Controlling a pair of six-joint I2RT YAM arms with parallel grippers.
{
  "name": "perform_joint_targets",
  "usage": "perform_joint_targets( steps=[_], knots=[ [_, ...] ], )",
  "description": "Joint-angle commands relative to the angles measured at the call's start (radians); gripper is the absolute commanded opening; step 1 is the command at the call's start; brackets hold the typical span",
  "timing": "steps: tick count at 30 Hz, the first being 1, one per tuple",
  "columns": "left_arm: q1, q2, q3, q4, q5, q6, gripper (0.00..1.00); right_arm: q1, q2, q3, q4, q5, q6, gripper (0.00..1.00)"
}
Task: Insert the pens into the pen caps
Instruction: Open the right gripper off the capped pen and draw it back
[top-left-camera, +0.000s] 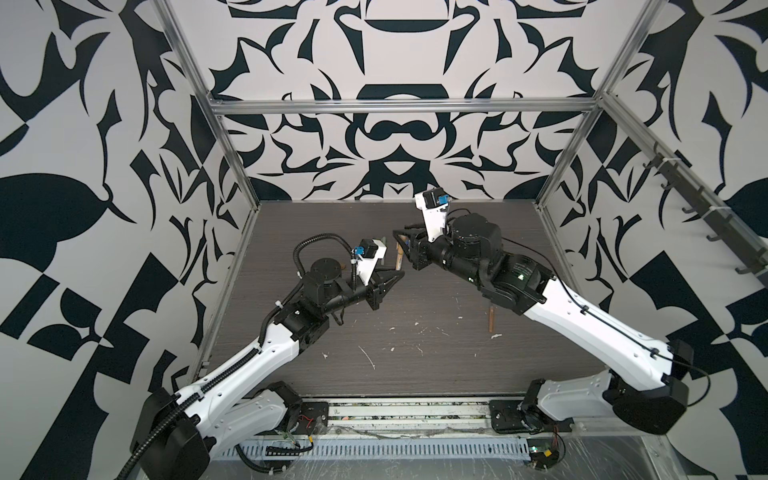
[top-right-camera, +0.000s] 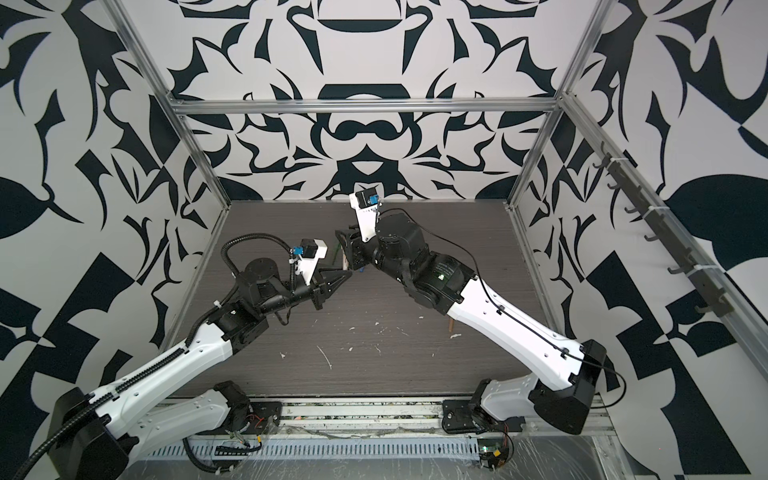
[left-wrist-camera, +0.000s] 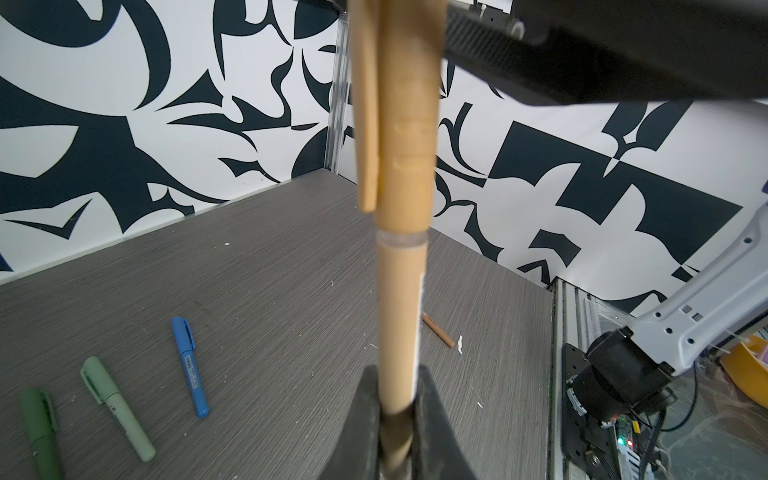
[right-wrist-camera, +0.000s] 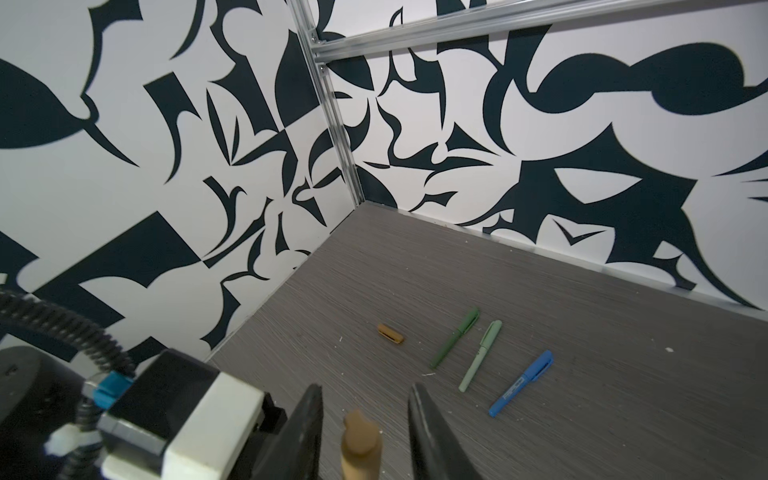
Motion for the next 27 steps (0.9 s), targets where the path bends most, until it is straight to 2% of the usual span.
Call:
perform_joint_targets(
  steps=[1,3,6,10,27],
  knots=[
    [0.002,-0.015,0.032,0.011,0.006,0.011,0.0,-0.006,-0.023,0.029,0.031,-0.003,0.017,0.25],
    [0.002,-0.016,0.031,0.012,0.004,0.011,0.0,-0.006,-0.023,0.026,0.03,-0.009,0.025,0.15],
    [0.002,-0.019,0.031,0.012,-0.001,0.01,0.0,-0.007,-0.028,0.008,0.032,-0.036,0.038,0.06],
    [0.002,-0.035,0.02,0.032,-0.034,-0.017,0.0,-0.006,-0.047,-0.07,0.058,-0.082,0.052,0.01],
    [0.003,0.002,0.201,0.154,-0.199,-0.128,0.0,-0.006,-0.124,-0.396,0.135,-0.142,0.142,0.0]
  ],
)
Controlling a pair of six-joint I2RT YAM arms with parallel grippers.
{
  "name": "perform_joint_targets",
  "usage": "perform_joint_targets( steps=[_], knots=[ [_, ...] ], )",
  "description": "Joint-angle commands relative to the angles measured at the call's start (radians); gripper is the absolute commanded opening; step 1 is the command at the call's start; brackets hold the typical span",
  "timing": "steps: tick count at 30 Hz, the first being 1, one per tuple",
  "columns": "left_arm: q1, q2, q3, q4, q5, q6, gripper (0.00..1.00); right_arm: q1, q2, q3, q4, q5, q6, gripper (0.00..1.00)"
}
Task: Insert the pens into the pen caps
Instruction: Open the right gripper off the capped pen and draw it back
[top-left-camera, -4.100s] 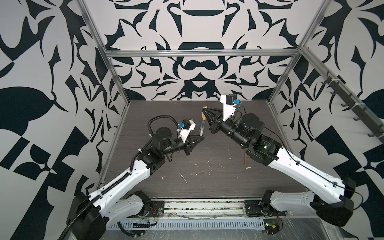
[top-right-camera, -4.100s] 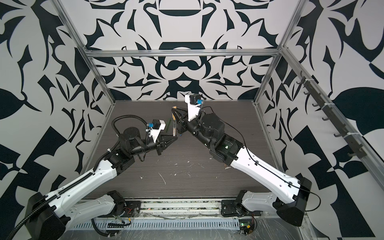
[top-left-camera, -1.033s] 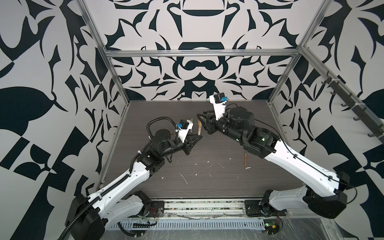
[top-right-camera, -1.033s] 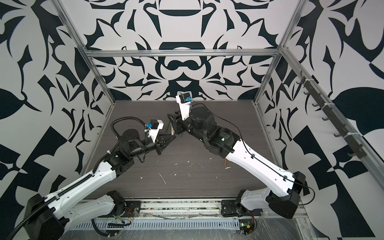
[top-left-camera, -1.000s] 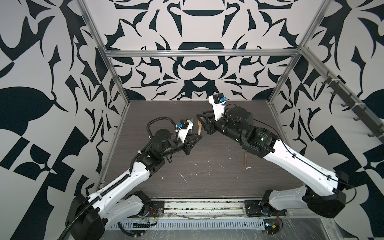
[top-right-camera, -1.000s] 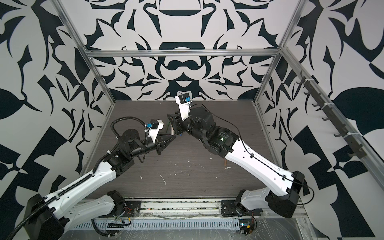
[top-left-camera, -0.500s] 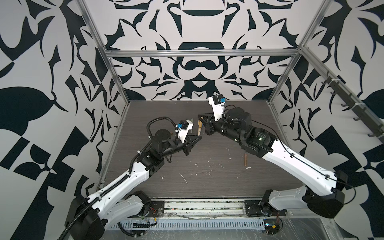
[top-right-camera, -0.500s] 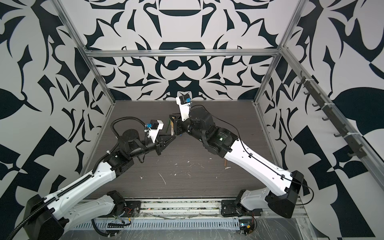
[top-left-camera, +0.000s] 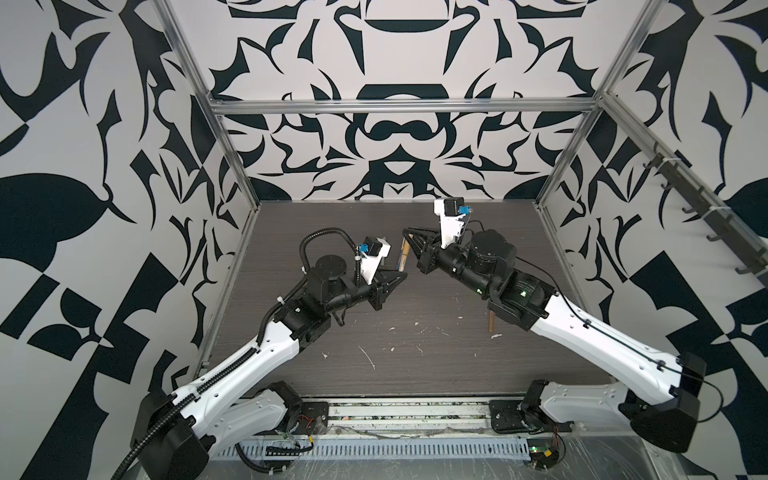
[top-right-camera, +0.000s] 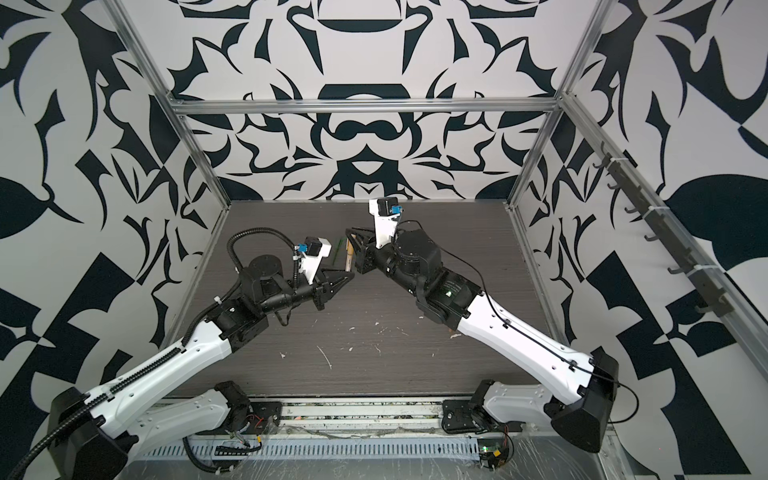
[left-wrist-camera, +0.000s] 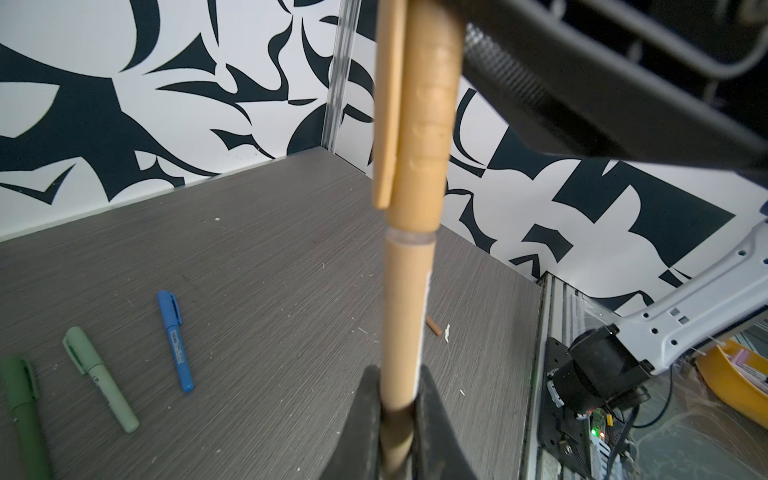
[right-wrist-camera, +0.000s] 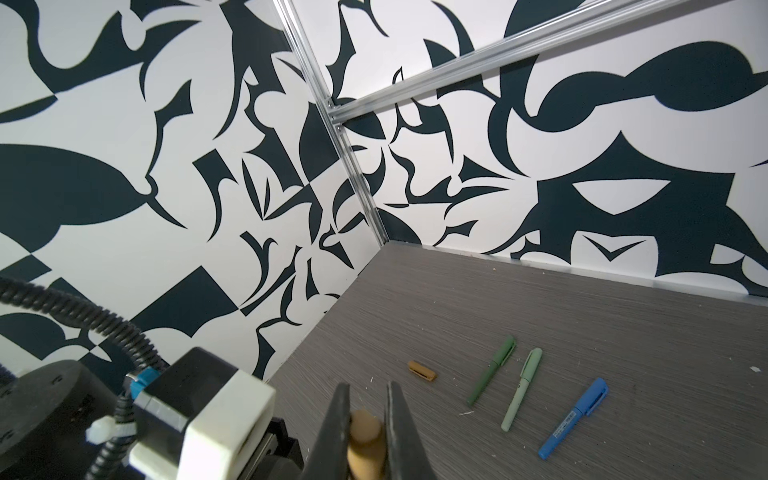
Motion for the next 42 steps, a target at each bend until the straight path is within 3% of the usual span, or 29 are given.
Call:
perform_joint_targets(
  steps=[1,17,25,33,37,42],
  knots=[
    [0.027,-0.004,0.13,0.284,-0.166,-0.081,0.0,0.027,0.003,-0.118,-0.197,-0.094,0.043,0.0],
    [0.062,0.099,0.258,0.359,-0.193,-0.115,0.0,0.084,0.0,-0.382,-0.103,-0.087,0.119,0.0],
    [0.065,0.127,0.27,0.235,-0.099,-0.09,0.0,0.095,-0.013,-0.324,-0.156,-0.028,0.095,0.0],
    [0.064,0.095,0.079,-0.043,0.006,-0.102,0.0,0.093,-0.12,-0.093,-0.211,0.19,-0.022,0.37],
    [0.064,0.047,-0.034,-0.079,0.004,-0.146,0.0,0.093,-0.153,-0.016,-0.235,0.204,-0.049,0.42],
    [0.065,-0.012,-0.096,-0.107,-0.071,-0.164,0.0,0.094,-0.235,-0.079,-0.258,0.262,-0.019,0.43]
  ],
)
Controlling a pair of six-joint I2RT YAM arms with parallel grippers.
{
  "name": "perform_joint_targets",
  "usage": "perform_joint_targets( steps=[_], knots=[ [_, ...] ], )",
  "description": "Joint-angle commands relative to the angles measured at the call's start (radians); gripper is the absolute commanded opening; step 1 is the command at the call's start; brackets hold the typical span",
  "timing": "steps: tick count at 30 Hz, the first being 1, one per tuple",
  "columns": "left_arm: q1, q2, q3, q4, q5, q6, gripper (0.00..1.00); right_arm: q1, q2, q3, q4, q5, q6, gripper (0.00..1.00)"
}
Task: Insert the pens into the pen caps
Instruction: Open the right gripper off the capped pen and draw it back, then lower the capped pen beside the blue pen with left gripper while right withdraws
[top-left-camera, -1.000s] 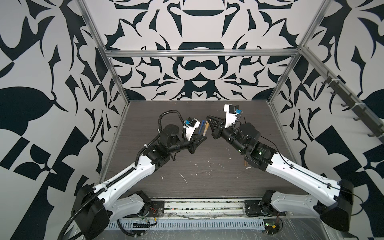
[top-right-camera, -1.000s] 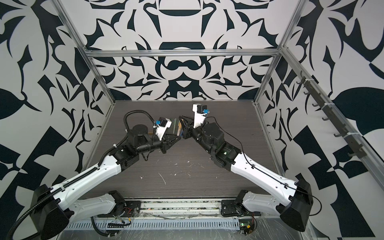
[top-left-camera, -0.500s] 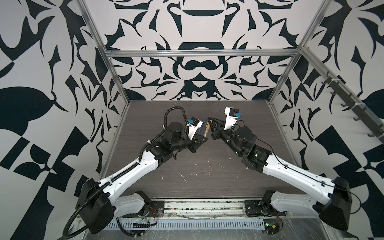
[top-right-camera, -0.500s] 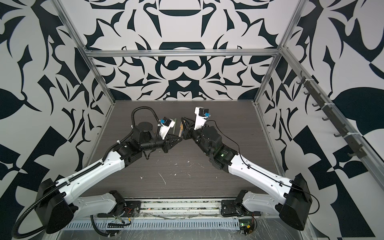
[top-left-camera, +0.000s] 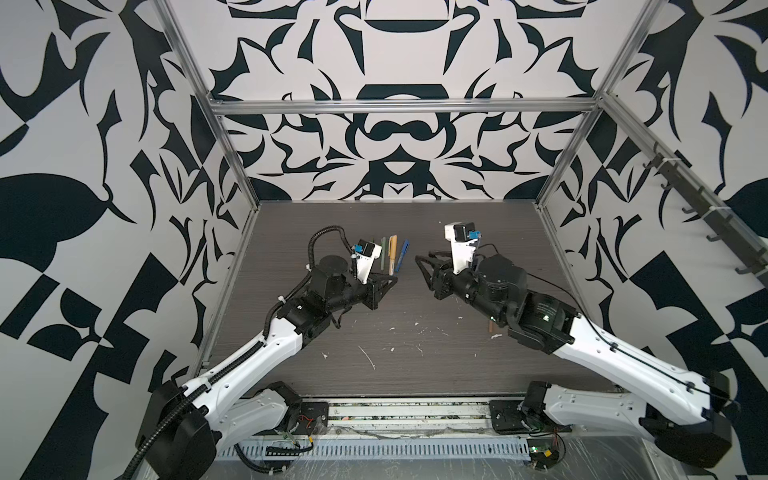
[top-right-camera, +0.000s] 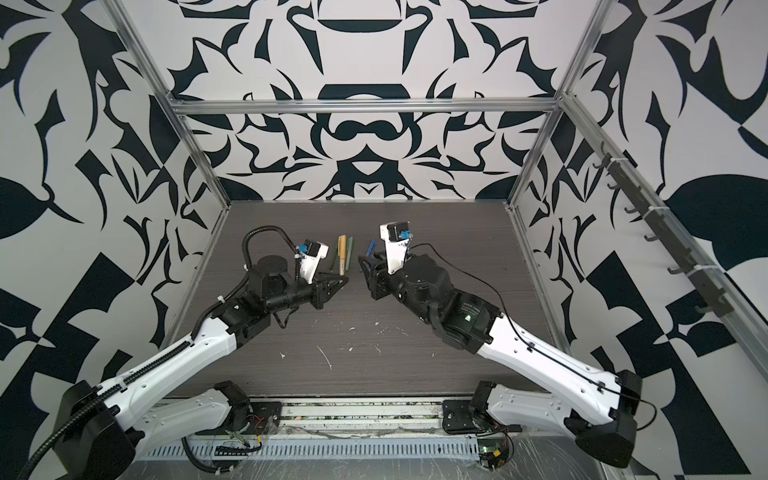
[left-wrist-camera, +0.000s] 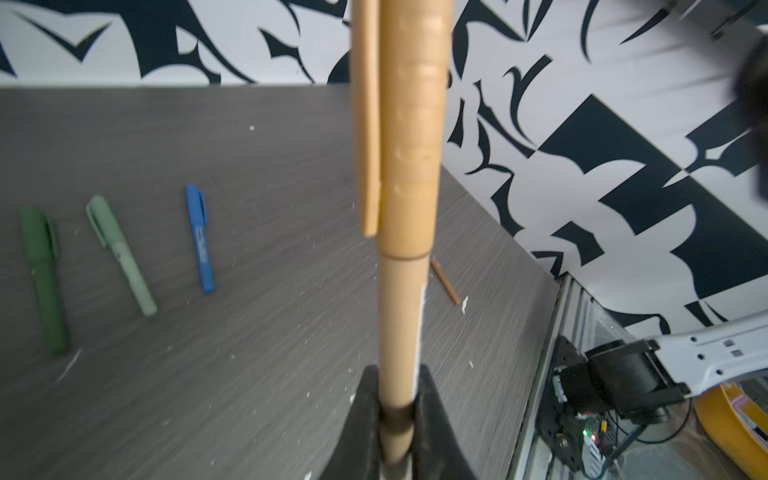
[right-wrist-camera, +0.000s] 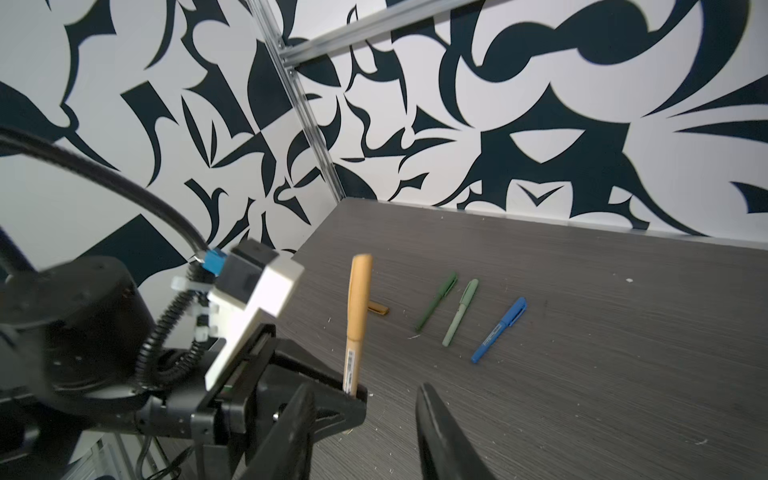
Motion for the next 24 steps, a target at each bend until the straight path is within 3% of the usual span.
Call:
perform_joint_targets(
  steps=[1,4,8,12,24],
  knots=[
    [0.001,-0.032,0.0,-0.03,-0.059,-0.029,0.0,0.0,-0.071,-0.04,-0.043,0.085,0.021,0.43],
    [0.001,-0.012,0.024,-0.067,-0.081,-0.029,0.0,0.0,-0.131,-0.156,-0.11,0.145,0.099,0.42],
    [0.001,0.056,0.089,-0.119,-0.078,-0.037,0.0,-0.002,-0.22,-0.289,-0.182,0.121,0.206,0.42],
    [-0.001,0.183,0.187,-0.18,-0.084,-0.067,0.0,-0.011,-0.299,-0.35,-0.323,0.227,0.304,0.42],
    [-0.039,0.584,0.501,-0.366,-0.204,-0.11,0.0,-0.037,-0.317,-0.374,-0.392,0.213,0.317,0.42]
  ],
)
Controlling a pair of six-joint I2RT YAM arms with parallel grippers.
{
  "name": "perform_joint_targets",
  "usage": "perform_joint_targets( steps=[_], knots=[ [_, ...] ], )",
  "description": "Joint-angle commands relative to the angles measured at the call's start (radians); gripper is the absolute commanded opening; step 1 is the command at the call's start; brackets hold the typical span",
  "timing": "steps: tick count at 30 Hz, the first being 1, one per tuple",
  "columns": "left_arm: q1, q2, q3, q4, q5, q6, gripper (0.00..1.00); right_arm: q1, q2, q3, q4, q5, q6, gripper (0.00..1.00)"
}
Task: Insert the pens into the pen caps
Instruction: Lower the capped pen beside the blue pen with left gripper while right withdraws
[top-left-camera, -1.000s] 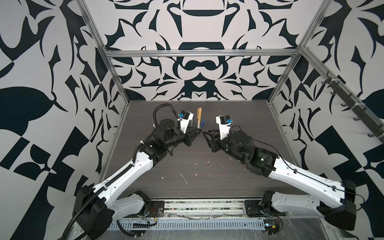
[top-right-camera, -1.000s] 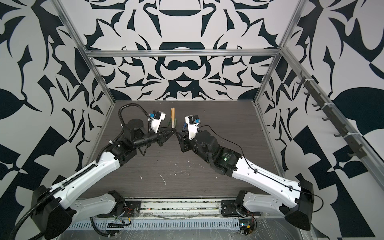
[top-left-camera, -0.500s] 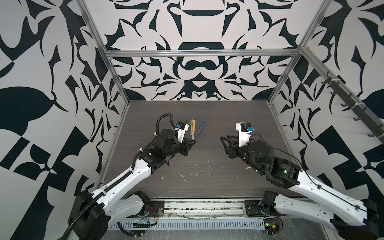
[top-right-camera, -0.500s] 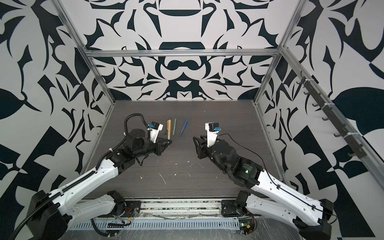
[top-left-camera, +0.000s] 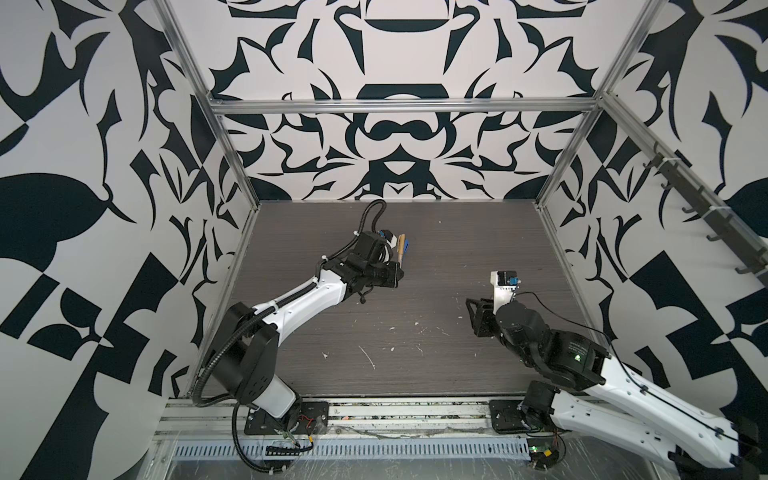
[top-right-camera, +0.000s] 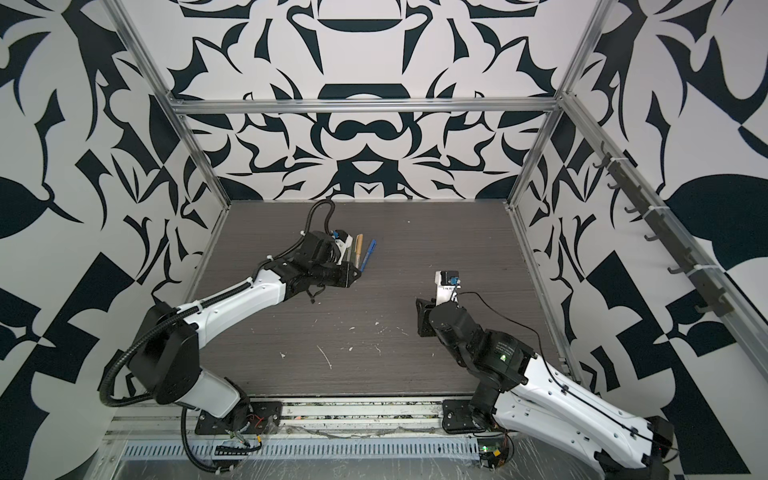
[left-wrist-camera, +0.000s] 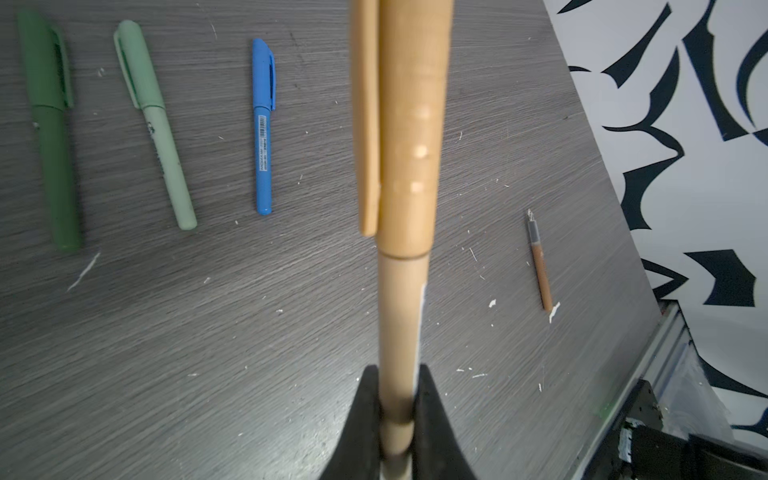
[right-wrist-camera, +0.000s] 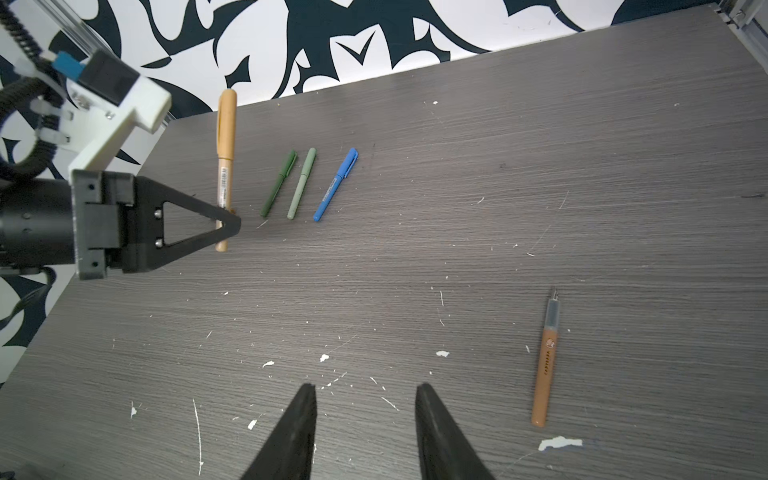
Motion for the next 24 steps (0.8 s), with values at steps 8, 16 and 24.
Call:
perform_joint_targets(
  steps=[8,16,24],
  knots=[
    [-0.015,0.468,0.556,-0.417,-0.151,0.041,0.0,-0.007,-0.03,-0.027,-0.023,-0.007,0.05,0.42],
    [-0.014,0.702,0.805,-0.51,-0.211,0.016,0.0,-0.01,-0.11,-0.052,-0.074,0.011,0.079,0.42],
    [-0.015,0.815,0.913,-0.549,-0.186,0.01,0.0,-0.01,-0.105,-0.066,-0.081,0.016,0.086,0.42]
  ],
)
